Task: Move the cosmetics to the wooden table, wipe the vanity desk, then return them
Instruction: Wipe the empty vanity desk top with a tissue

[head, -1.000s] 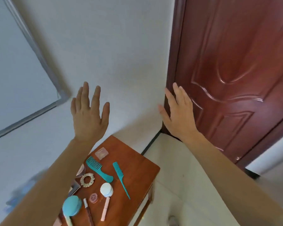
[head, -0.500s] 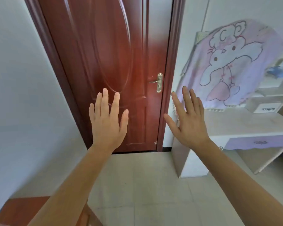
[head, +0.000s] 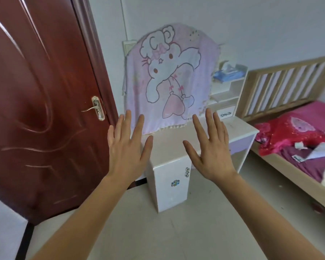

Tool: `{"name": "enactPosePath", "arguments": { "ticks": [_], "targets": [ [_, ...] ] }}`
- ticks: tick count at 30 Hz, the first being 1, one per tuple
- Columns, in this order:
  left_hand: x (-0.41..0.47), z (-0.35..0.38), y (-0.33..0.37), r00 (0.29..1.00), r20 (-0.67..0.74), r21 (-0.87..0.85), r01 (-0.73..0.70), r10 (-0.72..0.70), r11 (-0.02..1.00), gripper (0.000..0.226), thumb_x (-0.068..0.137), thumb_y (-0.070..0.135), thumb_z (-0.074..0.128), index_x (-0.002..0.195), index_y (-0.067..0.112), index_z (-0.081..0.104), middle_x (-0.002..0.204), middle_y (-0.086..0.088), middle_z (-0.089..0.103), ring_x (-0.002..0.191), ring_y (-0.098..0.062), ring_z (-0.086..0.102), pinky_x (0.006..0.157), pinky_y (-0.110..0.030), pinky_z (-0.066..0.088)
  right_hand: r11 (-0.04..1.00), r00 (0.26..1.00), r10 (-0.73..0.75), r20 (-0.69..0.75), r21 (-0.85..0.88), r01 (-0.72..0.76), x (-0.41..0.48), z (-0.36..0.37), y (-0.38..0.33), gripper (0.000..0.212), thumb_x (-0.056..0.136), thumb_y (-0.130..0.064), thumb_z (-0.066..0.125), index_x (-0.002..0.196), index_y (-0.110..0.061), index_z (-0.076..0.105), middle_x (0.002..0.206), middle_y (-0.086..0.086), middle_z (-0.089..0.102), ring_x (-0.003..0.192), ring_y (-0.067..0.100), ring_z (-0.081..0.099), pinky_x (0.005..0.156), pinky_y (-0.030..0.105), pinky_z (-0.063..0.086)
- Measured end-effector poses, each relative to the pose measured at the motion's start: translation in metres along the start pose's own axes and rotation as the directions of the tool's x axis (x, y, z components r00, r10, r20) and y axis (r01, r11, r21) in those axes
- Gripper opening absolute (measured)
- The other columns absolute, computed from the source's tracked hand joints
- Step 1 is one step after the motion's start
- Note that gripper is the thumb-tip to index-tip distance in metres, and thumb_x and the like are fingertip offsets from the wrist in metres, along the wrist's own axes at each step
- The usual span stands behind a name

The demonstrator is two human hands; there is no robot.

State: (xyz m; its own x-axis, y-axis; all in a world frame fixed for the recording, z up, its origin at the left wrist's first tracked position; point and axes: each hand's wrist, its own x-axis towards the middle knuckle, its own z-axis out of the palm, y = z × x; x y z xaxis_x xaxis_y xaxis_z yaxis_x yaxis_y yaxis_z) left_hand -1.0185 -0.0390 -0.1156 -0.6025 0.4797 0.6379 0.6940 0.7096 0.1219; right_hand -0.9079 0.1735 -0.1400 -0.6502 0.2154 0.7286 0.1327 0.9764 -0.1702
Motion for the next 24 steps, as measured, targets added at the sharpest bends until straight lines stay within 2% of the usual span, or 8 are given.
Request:
{"name": "enactPosePath", "arguments": {
  "ticks": [9, 14, 19, 24],
  "targets": [
    [0.092, 0.118, 0.048, 0.99, 0.046, -0.022, -0.132, 0.133, 0.991, 0.059, 0.1, 0.043, 0.038, 0.151, 0.016, 0.03, 0.159, -0.018, 0.018, 0.147, -0.034, 0.018, 0.114, -0.059, 0.018, 0.993, 0.992, 0.075, 0.099, -0.094, -0.066, 0.039, 0.055, 0.137, 0.068, 0.101, -0.049, 0.041, 0.158, -0.02, 0.016, 0.165, 0.015, 0.003, 0.152, 0.033, -0.002, 0.122, 0.051, 0.009],
    [0.167, 0.214, 0.073, 0.991, 0.069, -0.124, -0.105, 0.114, 0.987, 0.059, 0.1, 0.045, 0.033, 0.152, 0.018, 0.027, 0.161, -0.016, 0.015, 0.148, -0.033, 0.015, 0.116, -0.058, 0.017, 0.981, 0.986, 0.109, 0.126, -0.176, -0.086, 0.078, 0.094, 0.228, 0.065, 0.102, -0.049, 0.039, 0.157, -0.02, 0.02, 0.164, 0.015, 0.005, 0.152, 0.035, 0.001, 0.121, 0.054, 0.012],
    [0.269, 0.294, 0.114, 0.979, 0.123, -0.194, -0.135, 0.16, 0.972, 0.062, 0.099, 0.05, 0.025, 0.151, 0.017, 0.03, 0.159, -0.017, 0.019, 0.146, -0.035, 0.019, 0.115, -0.058, 0.019, 0.946, 0.964, 0.208, 0.167, -0.286, -0.155, 0.138, 0.118, 0.337, 0.066, 0.101, -0.052, 0.036, 0.158, -0.023, 0.017, 0.165, 0.014, 0.004, 0.152, 0.034, 0.002, 0.122, 0.051, 0.008],
    [0.364, 0.366, 0.171, 0.952, 0.191, -0.261, -0.185, 0.239, 0.947, 0.062, 0.099, 0.052, 0.026, 0.151, 0.019, 0.03, 0.159, -0.016, 0.021, 0.144, -0.035, 0.022, 0.112, -0.059, 0.024, 0.893, 0.923, 0.371, 0.106, -0.314, -0.323, 0.178, 0.12, 0.438, 0.069, 0.1, -0.053, 0.034, 0.158, -0.024, 0.012, 0.165, 0.011, -0.001, 0.152, 0.03, -0.003, 0.121, 0.05, 0.006]
  ]
}}
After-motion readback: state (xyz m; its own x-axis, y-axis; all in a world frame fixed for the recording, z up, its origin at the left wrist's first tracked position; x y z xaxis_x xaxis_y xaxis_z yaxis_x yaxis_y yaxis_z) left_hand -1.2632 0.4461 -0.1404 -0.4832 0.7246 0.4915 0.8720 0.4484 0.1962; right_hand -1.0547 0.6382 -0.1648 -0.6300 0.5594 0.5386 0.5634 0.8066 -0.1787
